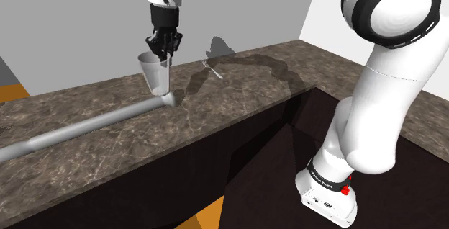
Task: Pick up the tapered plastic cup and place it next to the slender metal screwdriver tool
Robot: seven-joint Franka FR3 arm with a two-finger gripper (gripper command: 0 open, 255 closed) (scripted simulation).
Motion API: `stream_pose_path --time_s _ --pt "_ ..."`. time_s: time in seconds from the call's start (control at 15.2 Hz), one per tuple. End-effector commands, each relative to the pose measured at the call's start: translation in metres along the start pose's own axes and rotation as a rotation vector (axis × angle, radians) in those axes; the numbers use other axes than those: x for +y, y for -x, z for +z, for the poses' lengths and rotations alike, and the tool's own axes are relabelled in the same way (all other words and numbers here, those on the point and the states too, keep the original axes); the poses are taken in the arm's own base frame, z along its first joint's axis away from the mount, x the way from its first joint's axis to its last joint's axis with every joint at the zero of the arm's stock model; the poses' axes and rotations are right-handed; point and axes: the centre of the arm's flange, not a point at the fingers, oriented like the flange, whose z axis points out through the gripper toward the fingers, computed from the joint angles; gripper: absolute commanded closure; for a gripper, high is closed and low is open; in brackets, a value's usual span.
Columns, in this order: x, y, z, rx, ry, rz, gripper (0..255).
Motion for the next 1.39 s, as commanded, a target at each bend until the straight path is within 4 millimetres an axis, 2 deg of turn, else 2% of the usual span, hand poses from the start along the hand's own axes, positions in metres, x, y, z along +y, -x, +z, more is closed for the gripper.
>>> stream_pose_path --time_s 0.0,0.66,1.32 --pt "-0.025 0.002 0.001 0.001 0.0 0.001 255" --pt "-0.152 -0.001 0.014 0.001 0.0 0.001 255" --pt "-0.146 0.001 0.067 0.001 0.0 0.001 255"
